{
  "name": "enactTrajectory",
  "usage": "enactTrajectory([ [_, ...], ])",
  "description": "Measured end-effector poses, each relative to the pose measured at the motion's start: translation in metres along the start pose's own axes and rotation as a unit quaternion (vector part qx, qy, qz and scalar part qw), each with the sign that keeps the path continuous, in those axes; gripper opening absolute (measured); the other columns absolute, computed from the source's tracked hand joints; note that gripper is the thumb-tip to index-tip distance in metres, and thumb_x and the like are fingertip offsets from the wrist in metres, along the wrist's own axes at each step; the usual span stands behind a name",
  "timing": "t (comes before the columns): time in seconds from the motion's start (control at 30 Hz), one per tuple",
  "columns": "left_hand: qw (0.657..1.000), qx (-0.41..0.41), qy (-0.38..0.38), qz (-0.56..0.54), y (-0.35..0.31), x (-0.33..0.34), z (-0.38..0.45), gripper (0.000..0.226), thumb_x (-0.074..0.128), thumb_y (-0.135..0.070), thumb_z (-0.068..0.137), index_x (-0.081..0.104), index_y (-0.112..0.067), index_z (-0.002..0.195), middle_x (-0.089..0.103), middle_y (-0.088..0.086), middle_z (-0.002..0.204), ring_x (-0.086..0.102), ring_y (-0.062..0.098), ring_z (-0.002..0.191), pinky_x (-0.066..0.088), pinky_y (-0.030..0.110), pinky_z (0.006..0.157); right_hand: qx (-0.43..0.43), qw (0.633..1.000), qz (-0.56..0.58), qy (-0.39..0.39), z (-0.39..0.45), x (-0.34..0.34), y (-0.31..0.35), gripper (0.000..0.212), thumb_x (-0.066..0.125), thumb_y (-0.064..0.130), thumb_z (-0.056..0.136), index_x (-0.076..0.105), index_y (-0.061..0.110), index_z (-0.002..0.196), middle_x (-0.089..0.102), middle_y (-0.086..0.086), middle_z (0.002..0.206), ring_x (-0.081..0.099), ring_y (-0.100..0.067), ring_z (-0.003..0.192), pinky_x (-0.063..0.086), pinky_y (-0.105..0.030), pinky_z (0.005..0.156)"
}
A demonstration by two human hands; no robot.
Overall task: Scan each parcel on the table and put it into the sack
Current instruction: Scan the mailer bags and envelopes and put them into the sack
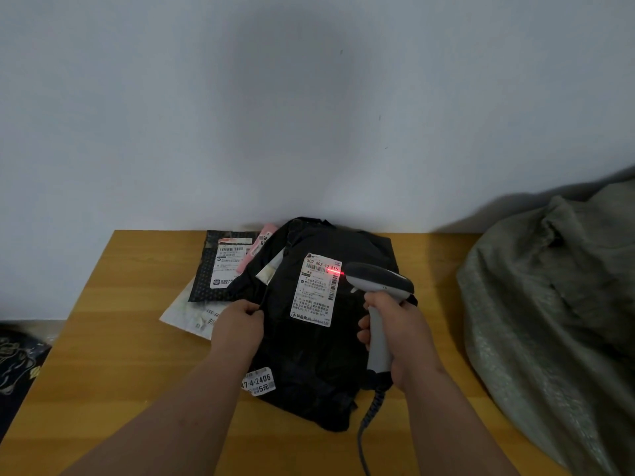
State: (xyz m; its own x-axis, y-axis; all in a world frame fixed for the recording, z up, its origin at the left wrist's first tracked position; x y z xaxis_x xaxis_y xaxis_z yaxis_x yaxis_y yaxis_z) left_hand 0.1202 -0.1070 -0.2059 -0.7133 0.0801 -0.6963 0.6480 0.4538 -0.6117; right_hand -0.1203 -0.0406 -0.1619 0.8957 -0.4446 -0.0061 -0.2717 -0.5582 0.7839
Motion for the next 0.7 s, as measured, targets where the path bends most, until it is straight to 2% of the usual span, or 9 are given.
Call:
enactTrajectory([
  [0.13,1.000,-0.012,0.012,0.000,0.001,0.004,0.002,0.023,0.053,-0.021,0.097,0.065,-0.012,0.114,0.058,0.000,0.089,0.053,0.015,0.079,0.041,0.030,0.070,0.004,1.000,-0.006,0.005,0.002,-0.001,0.000,0.019,0.066,0.025,0.090,0.067,0.007,0.095,0.065,-0.008,0.070,0.061,-0.019,0.057,0.050,-0.033,0.060],
  [0.27,1.000,-0.022,0.012,-0.009,-0.002,0.007,0.001,0.027,0.056,-0.023,0.096,0.062,-0.010,0.119,0.058,0.002,0.095,0.052,0.019,0.087,0.041,0.032,0.077,0.009,1.000,-0.011,0.011,0.005,-0.003,0.000,0.019,0.066,0.025,0.090,0.067,0.007,0.094,0.065,-0.007,0.069,0.061,-0.018,0.057,0.049,-0.032,0.060],
  [0.43,0.999,-0.039,0.036,-0.010,-0.009,0.012,-0.001,0.047,0.060,-0.032,0.093,0.053,-0.008,0.133,0.062,0.012,0.122,0.057,0.029,0.113,0.045,0.038,0.092,0.008,1.000,-0.016,0.017,0.010,-0.009,0.002,0.017,0.065,0.025,0.091,0.067,0.008,0.093,0.064,-0.007,0.069,0.061,-0.018,0.056,0.049,-0.031,0.059],
  [0.47,0.998,-0.045,0.044,-0.004,-0.012,0.013,-0.003,0.050,0.062,-0.034,0.092,0.052,-0.007,0.134,0.061,0.012,0.122,0.056,0.030,0.113,0.045,0.037,0.091,0.007,1.000,-0.018,0.019,0.011,-0.010,0.003,0.017,0.065,0.025,0.091,0.066,0.008,0.094,0.064,-0.007,0.070,0.061,-0.018,0.057,0.049,-0.031,0.059],
  [0.57,0.997,-0.052,0.060,-0.002,-0.018,0.016,-0.008,0.048,0.065,-0.037,0.089,0.056,-0.006,0.125,0.061,0.008,0.105,0.059,0.029,0.103,0.047,0.037,0.086,0.006,0.999,-0.021,0.026,0.012,-0.013,0.004,0.016,0.065,0.024,0.091,0.066,0.009,0.093,0.064,-0.008,0.071,0.060,-0.018,0.056,0.049,-0.032,0.060],
  [0.7,0.997,-0.042,0.058,-0.028,-0.024,0.018,-0.015,0.040,0.067,-0.033,0.088,0.064,-0.008,0.120,0.068,0.010,0.109,0.063,0.028,0.101,0.051,0.042,0.091,-0.003,0.999,-0.022,0.032,0.009,-0.018,0.006,0.014,0.065,0.024,0.091,0.065,0.010,0.093,0.064,-0.008,0.071,0.060,-0.018,0.056,0.050,-0.032,0.060],
])
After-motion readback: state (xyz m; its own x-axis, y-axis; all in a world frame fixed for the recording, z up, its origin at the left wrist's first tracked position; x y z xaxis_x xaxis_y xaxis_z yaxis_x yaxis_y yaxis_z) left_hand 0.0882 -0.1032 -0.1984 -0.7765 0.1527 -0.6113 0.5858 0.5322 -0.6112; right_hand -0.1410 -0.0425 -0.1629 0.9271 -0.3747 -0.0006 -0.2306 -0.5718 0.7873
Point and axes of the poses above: each hand's wrist, its own z-axis towards the middle knuckle, its own x-axis out of the palm, y = z × x, the point moved 6 cm from there along z, towards the middle knuckle
